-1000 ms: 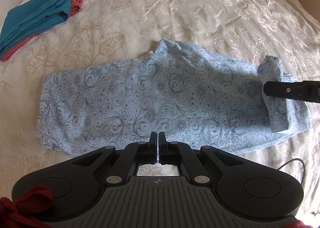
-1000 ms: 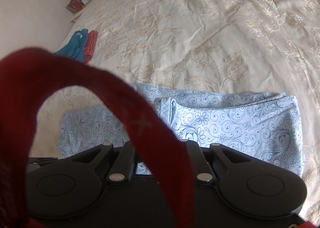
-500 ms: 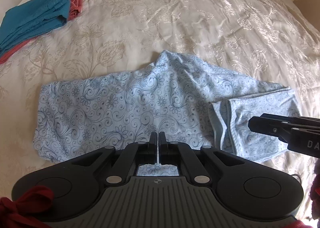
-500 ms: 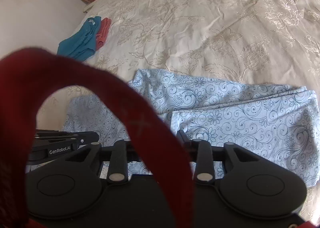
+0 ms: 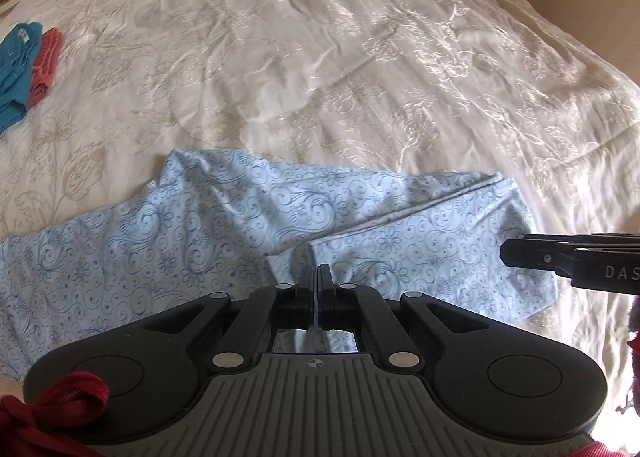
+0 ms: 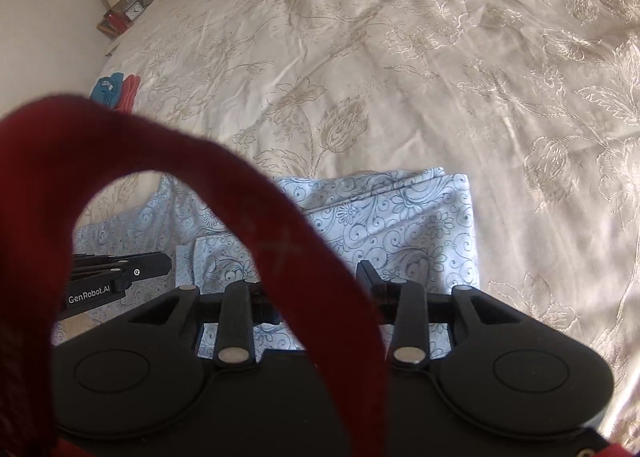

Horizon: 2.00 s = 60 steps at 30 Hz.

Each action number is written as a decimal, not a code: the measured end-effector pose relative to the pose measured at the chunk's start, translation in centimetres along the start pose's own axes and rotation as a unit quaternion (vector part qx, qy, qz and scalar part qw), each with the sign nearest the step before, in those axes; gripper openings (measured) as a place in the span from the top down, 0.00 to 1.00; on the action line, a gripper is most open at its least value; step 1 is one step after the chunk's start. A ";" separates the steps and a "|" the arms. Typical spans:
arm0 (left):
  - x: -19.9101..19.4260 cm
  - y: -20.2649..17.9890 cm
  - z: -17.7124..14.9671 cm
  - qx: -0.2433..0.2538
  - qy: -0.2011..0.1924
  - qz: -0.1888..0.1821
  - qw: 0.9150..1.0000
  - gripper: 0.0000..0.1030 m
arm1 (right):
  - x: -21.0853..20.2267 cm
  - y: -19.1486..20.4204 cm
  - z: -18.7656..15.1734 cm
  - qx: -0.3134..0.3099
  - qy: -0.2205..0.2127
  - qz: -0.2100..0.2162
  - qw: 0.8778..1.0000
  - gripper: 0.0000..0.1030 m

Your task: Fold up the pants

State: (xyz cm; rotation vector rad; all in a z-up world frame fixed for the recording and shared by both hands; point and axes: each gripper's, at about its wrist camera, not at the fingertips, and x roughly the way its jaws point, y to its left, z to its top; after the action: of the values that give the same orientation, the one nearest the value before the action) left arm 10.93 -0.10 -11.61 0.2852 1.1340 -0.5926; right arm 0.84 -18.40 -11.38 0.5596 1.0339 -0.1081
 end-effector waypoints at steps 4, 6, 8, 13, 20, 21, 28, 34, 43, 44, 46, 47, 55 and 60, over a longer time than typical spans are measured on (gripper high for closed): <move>0.9 -1.2 -0.8 0.025 -0.008 -0.004 1.000 0.97 | 0.0 -0.5 -0.2 -0.004 0.004 0.007 1.000 0.54; 1.2 -1.3 -0.9 0.027 -0.008 0.010 1.000 0.97 | 0.0 -0.9 -0.3 -0.003 0.008 0.014 1.000 0.54; 1.2 -1.2 -1.0 0.023 -0.013 0.022 0.999 0.97 | 0.1 -1.1 -0.3 -0.003 0.011 0.019 1.000 0.54; 1.4 0.2 -0.6 -0.017 -0.009 -0.011 1.000 0.96 | 0.7 -1.5 -0.3 -0.001 0.020 0.026 0.999 0.54; 1.8 0.3 -0.1 -0.033 -0.007 0.008 0.999 0.77 | 1.0 -1.8 -0.1 -0.003 0.027 0.032 0.999 0.54; 2.1 0.3 -0.1 -0.034 -0.003 0.004 0.999 0.75 | 1.0 -1.9 0.0 -0.003 0.027 0.032 0.999 0.54; 4.3 0.0 -0.3 -0.049 0.034 -0.014 0.998 0.71 | 0.9 -2.1 -0.1 0.001 0.026 0.035 0.999 0.54; 5.4 0.6 0.4 -0.081 0.069 -0.015 0.994 0.71 | 0.8 -2.6 -0.3 0.006 0.029 0.032 0.999 0.54; 2.0 -0.4 1.7 -0.075 0.020 0.009 0.997 0.95 | 0.4 -3.1 -0.5 0.011 0.028 0.030 0.999 0.54; 1.4 -0.5 1.8 -0.074 0.012 0.007 0.997 0.96 | 0.4 -3.1 -0.5 0.011 0.027 0.030 0.999 0.54; 0.5 -0.5 2.0 -0.076 0.002 0.003 0.997 0.96 | 0.2 -3.2 -0.5 0.012 0.026 0.031 0.999 0.54; 0.0 -0.4 2.0 -0.081 -0.002 0.001 0.997 0.96 | 0.2 -3.3 -0.5 0.012 0.026 0.031 0.999 0.54; -0.8 2.0 1.2 -0.112 0.007 0.019 0.993 0.96 | -0.6 -3.6 -0.7 0.013 0.019 0.033 0.999 0.54; 2.4 2.8 0.5 -0.104 0.055 0.021 0.993 0.95 | 0.3 -3.6 -0.3 0.004 0.023 0.026 0.999 0.54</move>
State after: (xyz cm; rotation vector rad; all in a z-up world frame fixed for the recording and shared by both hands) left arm 13.62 1.24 -13.85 0.1622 1.2819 -0.4210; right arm -0.47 -21.28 -13.11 0.5978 1.0639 -0.0529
